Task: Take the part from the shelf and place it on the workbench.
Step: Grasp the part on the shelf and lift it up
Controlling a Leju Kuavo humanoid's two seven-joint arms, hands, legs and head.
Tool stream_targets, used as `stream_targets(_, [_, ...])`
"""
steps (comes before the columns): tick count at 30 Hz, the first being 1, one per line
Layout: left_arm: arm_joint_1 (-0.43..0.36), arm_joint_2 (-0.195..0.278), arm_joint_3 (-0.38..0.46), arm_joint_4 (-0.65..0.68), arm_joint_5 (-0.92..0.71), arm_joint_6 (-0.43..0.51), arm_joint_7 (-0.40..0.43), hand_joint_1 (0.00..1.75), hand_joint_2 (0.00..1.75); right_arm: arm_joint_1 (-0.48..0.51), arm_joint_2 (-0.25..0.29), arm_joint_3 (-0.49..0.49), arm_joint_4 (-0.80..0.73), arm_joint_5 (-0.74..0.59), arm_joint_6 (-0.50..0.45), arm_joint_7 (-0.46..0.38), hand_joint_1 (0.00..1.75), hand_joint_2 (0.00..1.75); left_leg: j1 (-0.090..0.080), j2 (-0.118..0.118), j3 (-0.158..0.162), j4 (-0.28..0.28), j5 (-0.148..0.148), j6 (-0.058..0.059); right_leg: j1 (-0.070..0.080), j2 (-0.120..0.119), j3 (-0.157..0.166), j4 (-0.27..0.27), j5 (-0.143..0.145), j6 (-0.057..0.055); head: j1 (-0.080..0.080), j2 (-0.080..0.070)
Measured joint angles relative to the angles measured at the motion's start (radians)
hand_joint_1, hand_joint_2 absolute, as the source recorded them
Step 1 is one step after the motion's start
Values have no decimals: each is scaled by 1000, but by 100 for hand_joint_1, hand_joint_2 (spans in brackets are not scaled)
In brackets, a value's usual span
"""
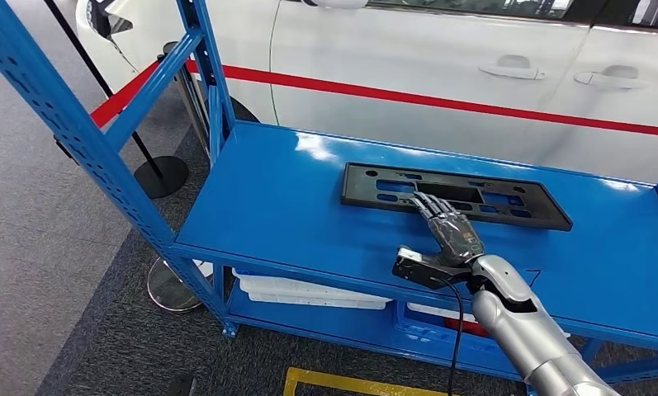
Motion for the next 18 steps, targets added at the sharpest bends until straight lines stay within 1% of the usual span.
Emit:
stream_targets(3, [1,1,4,0,-3,-1,3,0,0,-10,1,0,-1,-11,-8,-4,0,175,-1,0,0,0,-1,1,-2,0,0,0,0,1,0,0])
stream_targets(12, [1,2,5,0,-6,2,3,0,0,-23,0,-1,-9,-16,-14,-5,0,175,-3,0,0,1,-1,3,-3,0,0,0,0,2,0,0])
stream_targets(15, [1,2,5,0,-7,6,3,0,0,-34,-1,-2,-22,5,-24,5,0,175,-5,0,0,1,-2,4,-5,0,0,0,0,5,0,0])
stream_targets(16, [1,3,5,0,-7,11,3,0,0,-51,-3,-1,-27,36,-34,17,0,175,-6,0,0,0,-1,6,-6,0,0,-1,1,8,0,0])
stream_targets(17, [1,3,5,0,-7,16,3,0,0,-91,-8,0,-26,56,-40,21,0,175,-4,1,2,-4,1,11,-9,0,-27,55,-29,15,0,0])
stream_targets(18, [1,3,6,0,-6,22,3,0,0,-132,-13,1,-25,74,-46,26,0,175,-1,3,5,-8,3,15,-12,0,-63,129,-64,23,0,0])
